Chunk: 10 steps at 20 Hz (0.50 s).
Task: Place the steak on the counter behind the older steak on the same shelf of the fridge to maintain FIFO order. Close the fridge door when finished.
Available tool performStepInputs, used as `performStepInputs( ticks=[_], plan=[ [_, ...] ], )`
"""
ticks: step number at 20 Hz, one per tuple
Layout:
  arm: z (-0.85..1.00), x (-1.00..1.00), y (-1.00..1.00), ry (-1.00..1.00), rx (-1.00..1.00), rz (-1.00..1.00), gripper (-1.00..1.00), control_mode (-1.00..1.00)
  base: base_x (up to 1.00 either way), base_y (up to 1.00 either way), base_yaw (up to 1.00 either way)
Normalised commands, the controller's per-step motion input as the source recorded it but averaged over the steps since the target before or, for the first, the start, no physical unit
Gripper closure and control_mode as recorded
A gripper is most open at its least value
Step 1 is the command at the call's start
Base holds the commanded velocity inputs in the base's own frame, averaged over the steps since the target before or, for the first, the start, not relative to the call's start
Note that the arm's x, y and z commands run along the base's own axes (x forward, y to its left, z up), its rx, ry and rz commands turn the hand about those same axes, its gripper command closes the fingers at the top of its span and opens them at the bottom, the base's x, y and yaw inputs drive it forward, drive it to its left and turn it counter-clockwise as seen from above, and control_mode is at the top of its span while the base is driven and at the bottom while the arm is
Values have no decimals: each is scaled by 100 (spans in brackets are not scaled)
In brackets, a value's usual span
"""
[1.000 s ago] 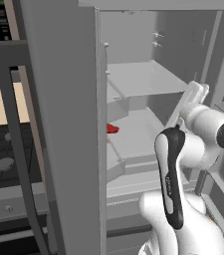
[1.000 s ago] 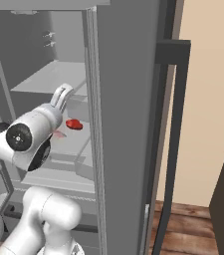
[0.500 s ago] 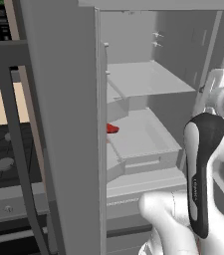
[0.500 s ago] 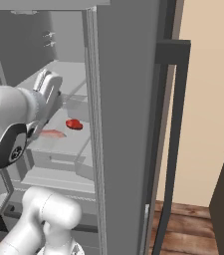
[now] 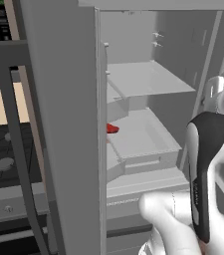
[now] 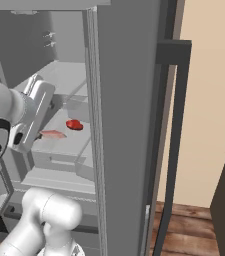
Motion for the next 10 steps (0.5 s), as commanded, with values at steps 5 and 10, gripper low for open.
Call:
performStepInputs(
  ticks=[5,10],
  plan=[
    [0,1,2,5,0,0,-100,-100,0,0,0],
    [-5,0,0,1,0,0,-100,-100,0,0,0]
  ],
)
